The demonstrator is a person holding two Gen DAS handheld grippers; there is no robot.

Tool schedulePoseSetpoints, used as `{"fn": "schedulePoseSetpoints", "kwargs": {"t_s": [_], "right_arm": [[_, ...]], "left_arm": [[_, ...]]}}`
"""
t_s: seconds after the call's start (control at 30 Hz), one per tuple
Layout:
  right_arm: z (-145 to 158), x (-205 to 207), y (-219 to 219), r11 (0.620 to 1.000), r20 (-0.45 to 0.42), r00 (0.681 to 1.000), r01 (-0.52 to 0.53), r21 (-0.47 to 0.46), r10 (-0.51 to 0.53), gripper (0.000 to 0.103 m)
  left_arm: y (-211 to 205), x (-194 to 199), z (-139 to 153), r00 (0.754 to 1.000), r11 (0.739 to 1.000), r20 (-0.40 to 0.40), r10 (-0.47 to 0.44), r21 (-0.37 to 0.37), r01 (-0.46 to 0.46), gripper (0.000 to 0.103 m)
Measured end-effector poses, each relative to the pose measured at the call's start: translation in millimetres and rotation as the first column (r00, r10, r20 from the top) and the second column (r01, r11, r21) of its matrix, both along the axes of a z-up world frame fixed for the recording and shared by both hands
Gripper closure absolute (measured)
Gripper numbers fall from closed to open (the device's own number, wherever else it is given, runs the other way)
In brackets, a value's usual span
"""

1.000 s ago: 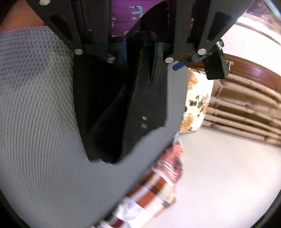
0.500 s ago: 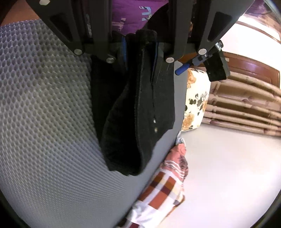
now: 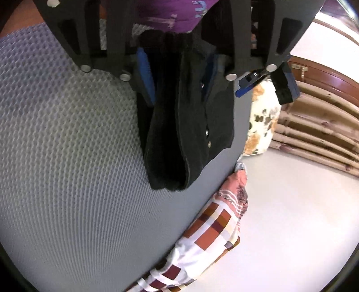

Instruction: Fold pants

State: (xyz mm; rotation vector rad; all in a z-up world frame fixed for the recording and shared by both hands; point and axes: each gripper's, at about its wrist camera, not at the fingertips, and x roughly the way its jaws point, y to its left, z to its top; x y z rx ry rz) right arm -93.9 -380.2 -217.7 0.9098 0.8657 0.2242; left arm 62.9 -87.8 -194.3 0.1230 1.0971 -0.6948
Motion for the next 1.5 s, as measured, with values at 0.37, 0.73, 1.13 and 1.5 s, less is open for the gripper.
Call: {"fn": "schedulePoseSetpoints", "kwargs": {"t_s": [0.37, 0.73, 1.13, 1.5], "right_arm": [[0, 29, 19, 0.984, -0.005, 0.999, -0.035, -0.174, 0.035, 0.05], [-3, 39, 20, 0.979, 0.021, 0.997, -0.067, -0.194, 0.072, 0.038], [-7, 40, 14, 0.992, 0.107, 0.987, -0.117, -0.046, 0.122, 0.002], [-3, 45, 22, 0.98, 0.089, 0.981, -0.165, -0.108, 0.175, 0.001]], "left_arm": [[-21, 6, -17, 0.999, 0.994, 0.038, -0.037, 0.101, 0.033, 0.001], [-30, 14, -23, 0.999, 0.994, 0.024, -0.033, 0.101, 0.03, 0.001], [-30, 17, -29, 0.999, 0.996, 0.029, -0.04, 0.08, 0.038, 0.0], [-32, 16, -30, 0.995, 0.995, 0.064, -0.073, 0.068, 0.069, 0.0]]}}
